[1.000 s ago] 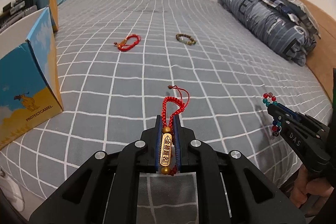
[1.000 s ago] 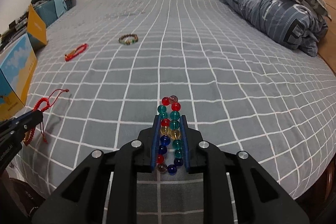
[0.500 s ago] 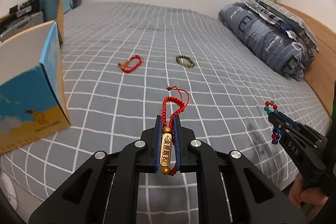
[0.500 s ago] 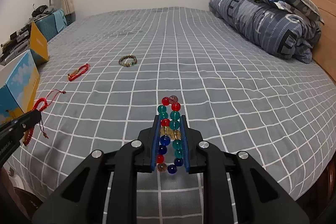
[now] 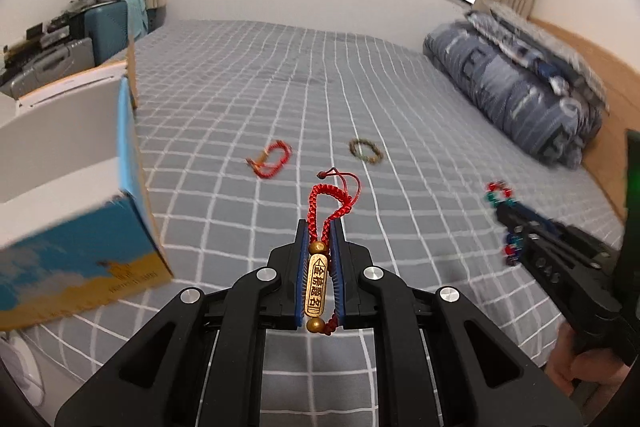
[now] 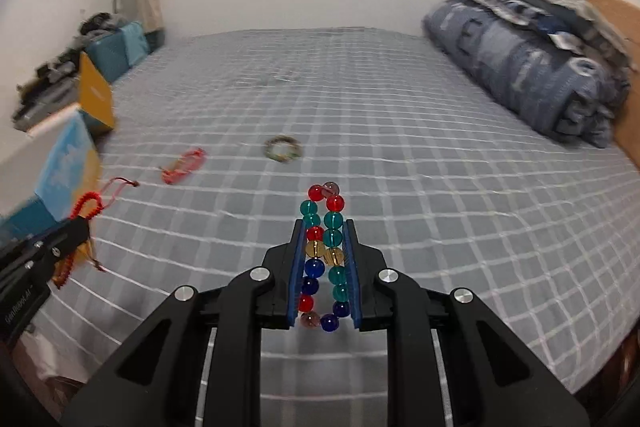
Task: Organize jewelry
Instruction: 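Carry the red cord and multicolour bracelets with both tools over the white box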
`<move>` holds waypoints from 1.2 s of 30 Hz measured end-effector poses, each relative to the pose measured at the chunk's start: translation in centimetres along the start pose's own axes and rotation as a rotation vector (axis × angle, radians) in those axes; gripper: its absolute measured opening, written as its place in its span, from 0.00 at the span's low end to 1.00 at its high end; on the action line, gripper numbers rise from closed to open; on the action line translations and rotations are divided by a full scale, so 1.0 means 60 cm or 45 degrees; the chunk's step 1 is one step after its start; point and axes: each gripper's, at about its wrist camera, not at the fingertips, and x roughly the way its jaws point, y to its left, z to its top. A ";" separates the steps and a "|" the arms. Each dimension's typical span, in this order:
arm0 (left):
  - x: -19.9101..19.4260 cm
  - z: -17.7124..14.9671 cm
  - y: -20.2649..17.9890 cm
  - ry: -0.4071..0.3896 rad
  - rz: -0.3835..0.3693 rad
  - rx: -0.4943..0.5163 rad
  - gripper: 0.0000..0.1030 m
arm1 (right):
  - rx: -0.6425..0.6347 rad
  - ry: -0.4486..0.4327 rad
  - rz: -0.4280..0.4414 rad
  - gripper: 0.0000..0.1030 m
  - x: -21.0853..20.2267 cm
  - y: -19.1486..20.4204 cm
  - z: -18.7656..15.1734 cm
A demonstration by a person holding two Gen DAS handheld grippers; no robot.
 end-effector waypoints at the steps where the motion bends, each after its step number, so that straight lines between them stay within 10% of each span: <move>1: -0.012 0.013 0.012 -0.017 0.009 -0.010 0.10 | -0.015 -0.011 0.011 0.17 -0.002 0.018 0.013; 17: -0.140 0.105 0.260 -0.086 0.409 -0.200 0.10 | -0.260 -0.093 0.272 0.17 -0.028 0.332 0.139; 36: -0.152 0.038 0.478 0.119 0.638 -0.408 0.10 | -0.475 0.130 0.548 0.17 0.013 0.594 0.055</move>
